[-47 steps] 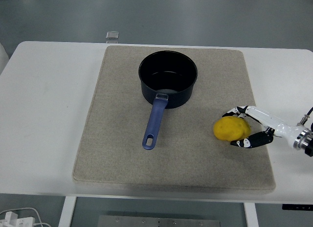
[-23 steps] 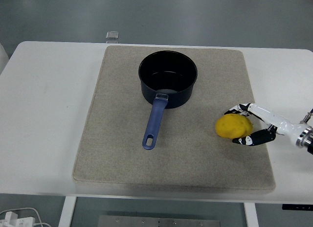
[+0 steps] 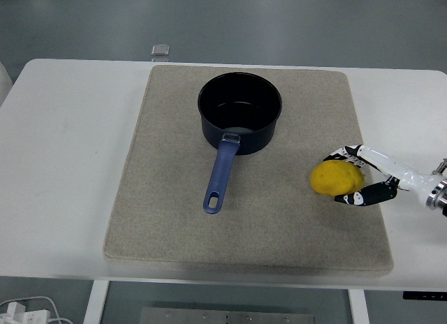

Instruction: Put the potato in the blue pot

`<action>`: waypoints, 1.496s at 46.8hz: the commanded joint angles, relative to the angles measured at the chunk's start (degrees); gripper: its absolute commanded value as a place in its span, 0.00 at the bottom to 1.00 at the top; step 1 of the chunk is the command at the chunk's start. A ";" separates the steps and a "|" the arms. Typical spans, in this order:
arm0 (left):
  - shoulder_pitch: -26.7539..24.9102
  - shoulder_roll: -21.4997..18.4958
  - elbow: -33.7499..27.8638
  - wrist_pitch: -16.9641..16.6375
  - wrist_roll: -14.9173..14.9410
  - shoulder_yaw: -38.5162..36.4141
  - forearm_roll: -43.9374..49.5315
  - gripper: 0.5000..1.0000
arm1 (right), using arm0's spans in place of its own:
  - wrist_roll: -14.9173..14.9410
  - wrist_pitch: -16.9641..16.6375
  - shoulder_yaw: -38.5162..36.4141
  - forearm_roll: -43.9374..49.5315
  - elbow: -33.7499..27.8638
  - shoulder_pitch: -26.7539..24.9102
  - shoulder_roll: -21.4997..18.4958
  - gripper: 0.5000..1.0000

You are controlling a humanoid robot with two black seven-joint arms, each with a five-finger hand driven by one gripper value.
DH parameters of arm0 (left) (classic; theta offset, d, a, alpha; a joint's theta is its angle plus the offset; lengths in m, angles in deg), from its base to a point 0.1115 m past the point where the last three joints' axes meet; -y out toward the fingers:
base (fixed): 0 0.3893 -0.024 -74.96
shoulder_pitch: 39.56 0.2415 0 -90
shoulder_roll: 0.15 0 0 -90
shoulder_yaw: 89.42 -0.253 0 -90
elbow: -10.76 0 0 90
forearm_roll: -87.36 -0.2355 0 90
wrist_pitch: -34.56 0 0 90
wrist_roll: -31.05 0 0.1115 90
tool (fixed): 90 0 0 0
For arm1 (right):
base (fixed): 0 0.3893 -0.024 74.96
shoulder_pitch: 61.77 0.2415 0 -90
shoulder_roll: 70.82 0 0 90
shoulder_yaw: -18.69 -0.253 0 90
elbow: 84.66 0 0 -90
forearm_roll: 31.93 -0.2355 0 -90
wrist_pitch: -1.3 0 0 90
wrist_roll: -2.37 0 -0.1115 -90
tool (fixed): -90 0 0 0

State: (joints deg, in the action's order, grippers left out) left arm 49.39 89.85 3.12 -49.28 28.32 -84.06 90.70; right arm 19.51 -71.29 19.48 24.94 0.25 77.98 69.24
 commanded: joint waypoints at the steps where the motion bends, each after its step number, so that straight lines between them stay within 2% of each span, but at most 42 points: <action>1: 0.00 0.00 0.00 0.00 0.01 0.00 0.00 1.00 | 0.00 0.00 -0.08 0.00 -0.01 0.00 -0.05 0.00; 8: 0.00 0.00 0.00 0.00 0.01 0.00 0.00 1.00 | 0.00 -0.18 -0.08 0.00 -0.09 1.40 0.39 0.00; 12: 0.00 0.00 0.00 0.00 0.01 0.00 0.00 1.00 | 0.00 -1.58 -0.35 -0.44 -0.44 2.98 1.88 0.00; 21: 0.00 0.00 0.00 0.00 0.01 0.00 0.00 1.00 | 0.09 -6.85 -4.38 -3.96 -2.38 7.03 4.17 0.00; 31: 0.00 0.00 0.00 0.00 0.01 0.00 0.00 1.00 | -0.26 -14.32 -10.71 -4.40 -6.68 11.95 4.43 0.00; 36: 0.00 0.00 0.00 -0.09 0.01 0.00 0.00 1.00 | -0.44 -17.14 -11.42 -6.85 -8.27 15.20 4.35 0.00; 47: 0.00 0.00 0.00 0.00 0.01 0.00 0.00 1.00 | -0.62 -17.23 -11.33 -8.97 -8.36 16.52 3.38 0.00; 51: 0.00 0.00 0.00 0.00 0.01 0.00 0.00 1.00 | -0.79 -16.97 -11.24 -8.97 -8.44 17.31 0.67 0.00; 56: 0.00 0.00 0.00 -0.09 0.01 0.00 0.00 1.00 | -1.85 -16.70 -10.89 -9.14 -9.76 18.54 -5.31 0.00; 70: 0.00 0.00 0.00 0.00 0.01 0.00 0.00 1.00 | -1.85 -17.41 -8.26 -11.16 -20.74 23.38 -18.85 0.00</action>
State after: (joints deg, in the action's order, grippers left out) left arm 49.38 89.85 3.11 -49.29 28.33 -84.06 90.69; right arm 17.64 -88.47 9.76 14.12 -17.93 100.43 53.04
